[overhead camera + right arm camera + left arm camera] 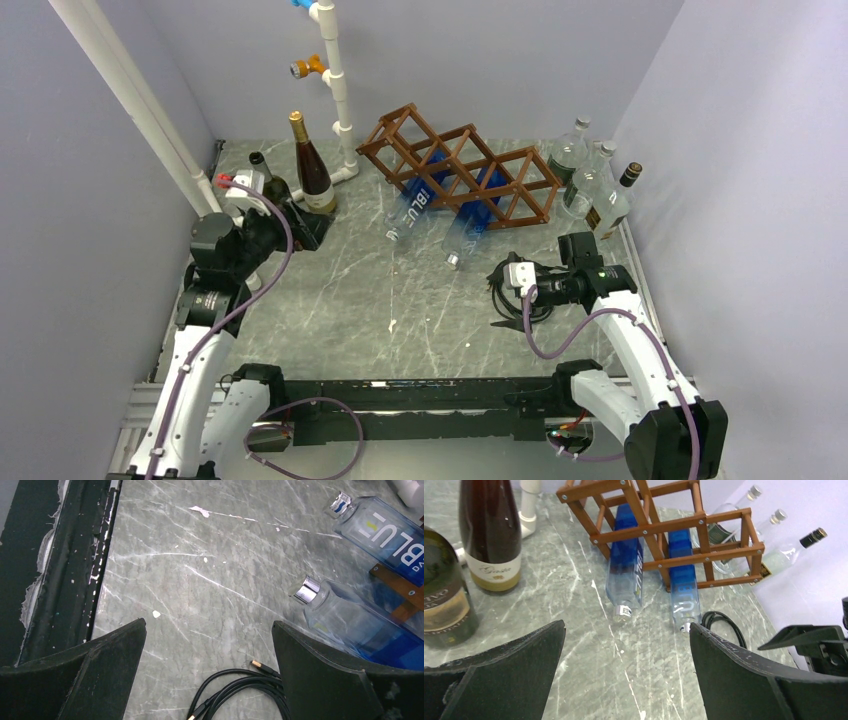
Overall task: Take the wine bottle off the wine rack
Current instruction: Pick up the wine bottle from the wine rack.
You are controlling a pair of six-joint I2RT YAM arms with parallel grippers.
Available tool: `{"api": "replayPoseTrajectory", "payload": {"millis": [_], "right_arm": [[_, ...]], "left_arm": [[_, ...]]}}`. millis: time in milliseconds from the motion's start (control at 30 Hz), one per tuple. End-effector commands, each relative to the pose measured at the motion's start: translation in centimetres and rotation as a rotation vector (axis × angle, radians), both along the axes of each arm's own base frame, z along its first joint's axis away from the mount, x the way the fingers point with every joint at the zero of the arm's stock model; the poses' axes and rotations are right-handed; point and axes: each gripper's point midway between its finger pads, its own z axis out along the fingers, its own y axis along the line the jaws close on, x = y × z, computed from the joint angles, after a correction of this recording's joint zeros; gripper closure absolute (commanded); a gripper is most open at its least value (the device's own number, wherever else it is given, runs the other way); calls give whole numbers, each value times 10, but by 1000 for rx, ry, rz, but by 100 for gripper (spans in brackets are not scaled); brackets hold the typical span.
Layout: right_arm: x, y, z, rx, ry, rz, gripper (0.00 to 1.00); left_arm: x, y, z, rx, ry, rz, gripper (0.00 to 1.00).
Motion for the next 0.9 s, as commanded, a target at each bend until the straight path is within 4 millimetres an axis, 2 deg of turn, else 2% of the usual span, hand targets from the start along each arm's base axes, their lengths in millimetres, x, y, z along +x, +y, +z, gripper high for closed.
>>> {"api": "replayPoseTrajectory", "payload": {"millis": [0, 433, 867], "right_arm": [[3, 5, 20, 51, -64, 30, 0], [4, 4, 19, 50, -60, 23, 0], [5, 3, 19, 48, -58, 17, 0]], "left_arm": [[-10, -15, 5, -29, -12, -96, 0], [-23, -38, 0, -63, 20, -222, 0], [-32, -64, -6, -22, 32, -311, 1]]}}
